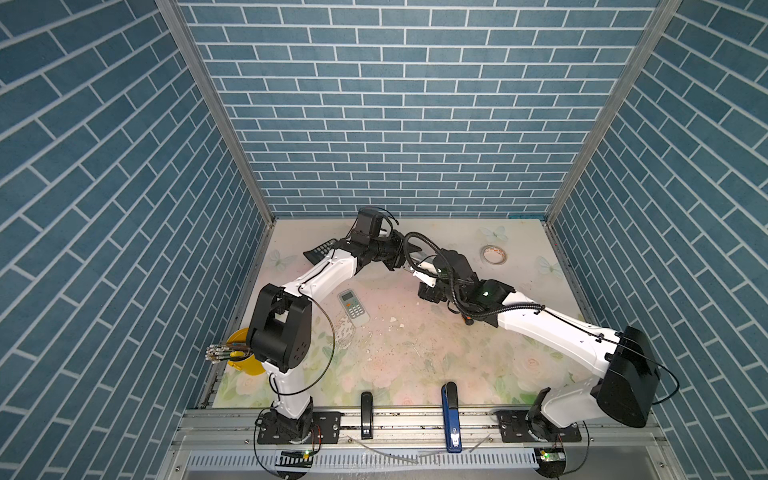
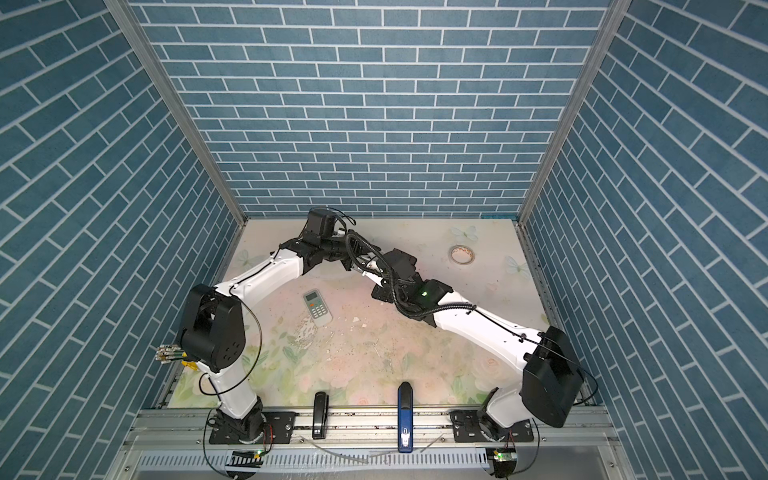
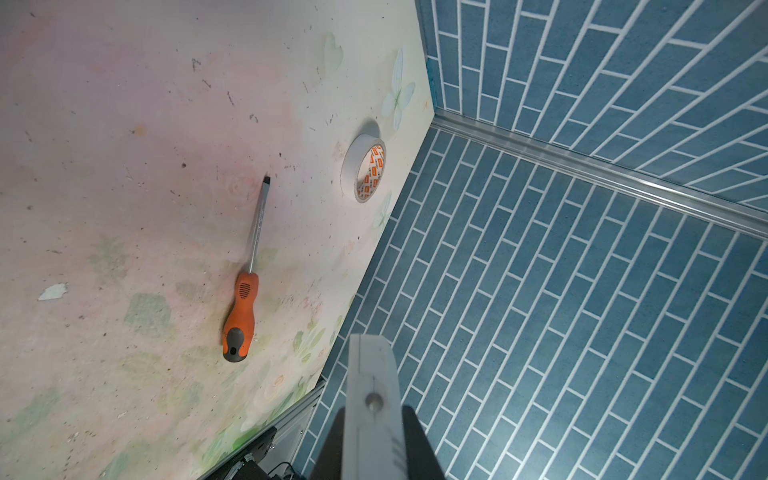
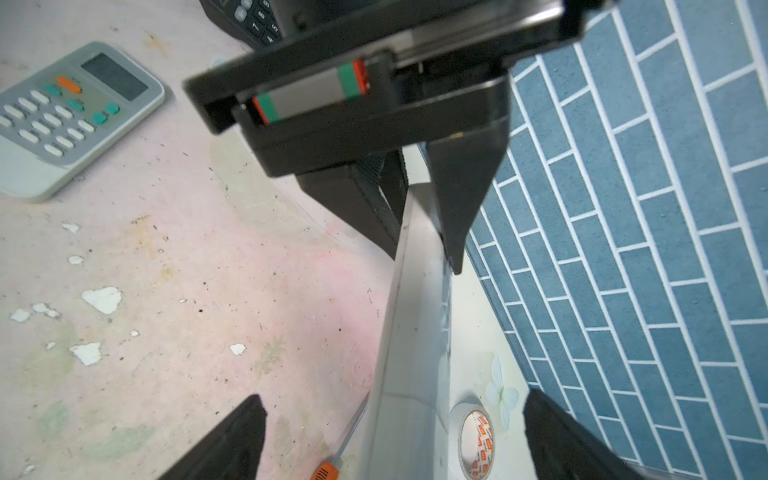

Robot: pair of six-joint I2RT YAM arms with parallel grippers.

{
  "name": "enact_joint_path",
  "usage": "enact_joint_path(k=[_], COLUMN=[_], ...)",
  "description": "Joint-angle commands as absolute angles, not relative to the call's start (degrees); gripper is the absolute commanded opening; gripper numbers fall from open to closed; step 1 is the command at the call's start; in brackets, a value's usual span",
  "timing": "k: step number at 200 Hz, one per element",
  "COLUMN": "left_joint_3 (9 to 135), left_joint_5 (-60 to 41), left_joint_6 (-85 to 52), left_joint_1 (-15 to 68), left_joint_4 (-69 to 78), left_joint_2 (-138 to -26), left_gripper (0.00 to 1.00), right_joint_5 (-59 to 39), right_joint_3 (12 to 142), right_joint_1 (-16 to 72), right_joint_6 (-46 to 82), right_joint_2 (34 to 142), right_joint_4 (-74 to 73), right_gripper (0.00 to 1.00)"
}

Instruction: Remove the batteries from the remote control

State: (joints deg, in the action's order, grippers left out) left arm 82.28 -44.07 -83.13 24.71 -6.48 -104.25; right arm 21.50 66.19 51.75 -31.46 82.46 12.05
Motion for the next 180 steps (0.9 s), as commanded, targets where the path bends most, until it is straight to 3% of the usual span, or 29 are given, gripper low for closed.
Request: enact_joint_path(k=[1, 33, 71, 92, 122, 153, 180], left_joint_3=[80.9, 77.8, 72.2, 68.9, 64.9, 60.7, 56.0], left_joint_5=[-44.9, -42.6, -36.4, -31.9, -26.2, -21.2, -17.5], left_joint_6=[-83.6, -83.4, -84.2, -83.7, -78.2, -72.9, -71.5], left_joint_1=[23.6, 21.8, 21.3, 21.7, 23.2, 25.4, 26.5], left_joint_4=[-1.7, 6.0, 23.8, 33.2, 41.7, 50.4, 59.0], left_joint_2=[-104.6, -105.5, -106.8, -106.6, -105.1, -103.3, -102.7], left_gripper=[0.0, 0.0, 0.0, 0.0, 0.0, 0.0, 0.0], right_joint_5=[21.6, 20.7, 23.8, 15.0, -3.6, -11.4, -15.3], right_joint_3=[65.9, 66.2, 68.6, 69.3, 65.3, 63.5, 62.8], right_joint_1=[51.9, 51.8, 50.4, 44.8, 34.6, 32.8, 32.2], right_joint_6=[-28.1, -20.9, -1.1, 11.8, 33.5, 44.2, 49.9], right_joint_2=[77.8, 72.7, 70.4, 69.9, 70.7, 75.7, 79.0], right_joint_4=[14.2, 20.9, 26.4, 27.3, 18.9, 9.8, 2.6], right_gripper=[0.99, 0.99, 0.99, 0.93, 0.75, 0.66, 0.64])
